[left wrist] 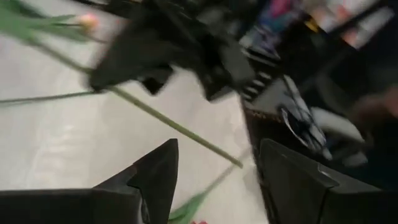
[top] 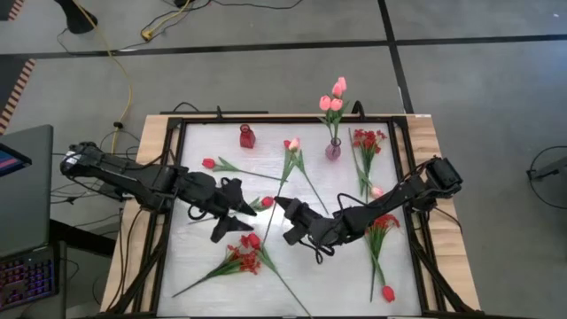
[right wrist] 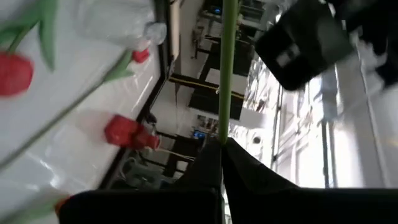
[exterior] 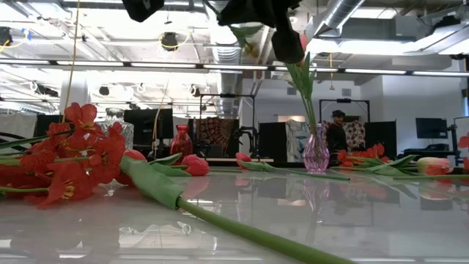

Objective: Sort flowers into vase by color
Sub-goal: Put the pink tulip into the purple vase

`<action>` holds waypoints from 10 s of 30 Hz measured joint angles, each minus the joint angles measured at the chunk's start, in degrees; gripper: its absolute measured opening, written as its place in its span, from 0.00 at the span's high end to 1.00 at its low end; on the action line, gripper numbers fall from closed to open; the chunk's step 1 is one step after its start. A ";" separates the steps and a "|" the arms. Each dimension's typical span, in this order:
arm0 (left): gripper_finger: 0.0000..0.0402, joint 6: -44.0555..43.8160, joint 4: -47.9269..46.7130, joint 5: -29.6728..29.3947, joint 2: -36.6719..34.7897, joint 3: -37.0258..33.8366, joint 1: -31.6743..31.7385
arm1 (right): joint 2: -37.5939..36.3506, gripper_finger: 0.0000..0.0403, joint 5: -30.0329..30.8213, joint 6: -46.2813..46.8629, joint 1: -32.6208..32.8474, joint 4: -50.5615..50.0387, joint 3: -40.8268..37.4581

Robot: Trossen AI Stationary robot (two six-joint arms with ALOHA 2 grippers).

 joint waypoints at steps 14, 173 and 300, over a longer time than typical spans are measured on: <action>0.48 -19.30 26.87 2.58 0.15 -15.63 8.33 | 0.00 0.93 -0.02 -6.87 0.35 0.26 0.00; 0.57 36.28 30.03 -12.44 0.93 -14.43 11.45 | -34.30 0.92 -44.65 78.98 -19.85 -3.78 -15.85; 0.56 28.03 12.85 -15.32 -11.10 -14.47 12.06 | -32.52 0.86 -37.77 93.43 -48.13 26.80 -48.19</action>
